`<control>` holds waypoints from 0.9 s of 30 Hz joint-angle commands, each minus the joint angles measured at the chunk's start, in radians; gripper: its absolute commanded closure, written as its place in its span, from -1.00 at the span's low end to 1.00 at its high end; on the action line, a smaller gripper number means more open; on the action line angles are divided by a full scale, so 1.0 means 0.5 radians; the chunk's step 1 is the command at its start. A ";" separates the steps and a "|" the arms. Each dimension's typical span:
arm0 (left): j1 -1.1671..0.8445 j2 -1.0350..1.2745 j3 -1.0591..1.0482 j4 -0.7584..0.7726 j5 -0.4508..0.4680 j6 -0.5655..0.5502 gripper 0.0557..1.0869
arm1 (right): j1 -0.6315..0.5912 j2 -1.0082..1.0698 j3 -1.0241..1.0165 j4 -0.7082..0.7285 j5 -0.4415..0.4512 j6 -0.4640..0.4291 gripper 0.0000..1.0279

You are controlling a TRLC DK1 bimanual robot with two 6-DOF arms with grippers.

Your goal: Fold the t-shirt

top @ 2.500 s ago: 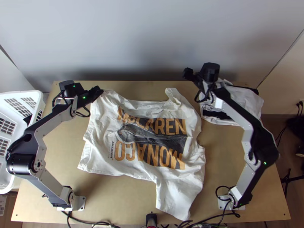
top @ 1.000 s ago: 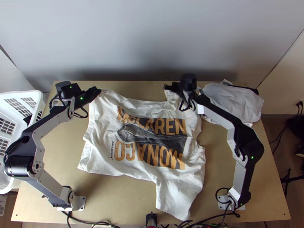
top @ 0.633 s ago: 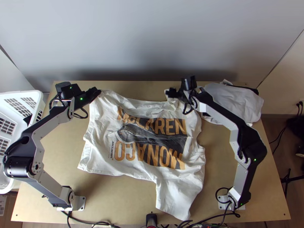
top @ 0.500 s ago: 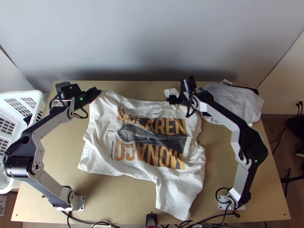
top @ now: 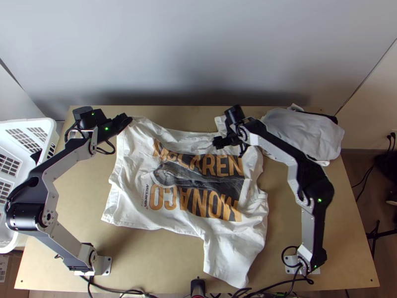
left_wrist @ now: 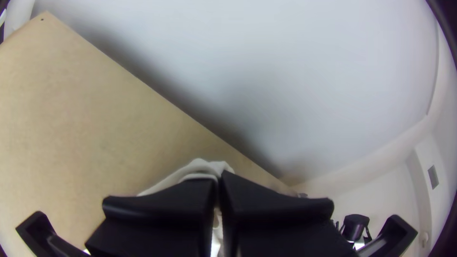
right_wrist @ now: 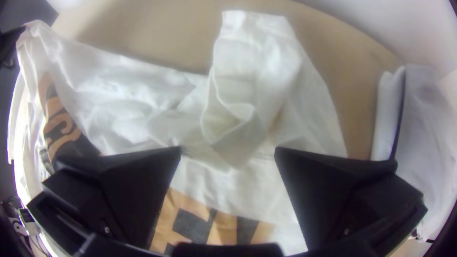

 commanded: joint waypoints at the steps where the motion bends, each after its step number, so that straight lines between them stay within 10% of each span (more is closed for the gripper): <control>1: 0.015 -0.006 -0.011 0.001 -0.001 0.011 0.94 | 0.025 0.162 0.150 0.208 0.041 -0.021 -0.53; 4: 0.030 -0.006 -0.023 0.001 -0.001 0.020 0.94 | 0.013 0.190 0.132 0.509 0.200 -0.009 0.92; 16: 0.030 -0.006 -0.057 0.016 0.011 0.048 0.94 | -0.037 0.328 0.212 1.447 0.526 0.298 0.95; 17: 0.030 -0.006 -0.057 0.022 0.011 0.042 0.94 | -0.033 0.353 0.221 1.447 0.541 0.291 0.91; 20: 0.033 0.007 -0.054 0.022 0.008 0.030 0.94 | -0.037 0.359 0.196 1.389 0.572 0.285 -0.20; 23: 0.036 0.056 -0.057 0.019 -0.038 0.030 0.94 | -0.067 0.227 0.101 1.273 0.568 0.399 -0.79; 27: 0.048 0.068 -0.076 0.034 -0.047 0.045 0.92 | -0.083 -0.175 -0.190 1.236 0.513 0.488 -0.90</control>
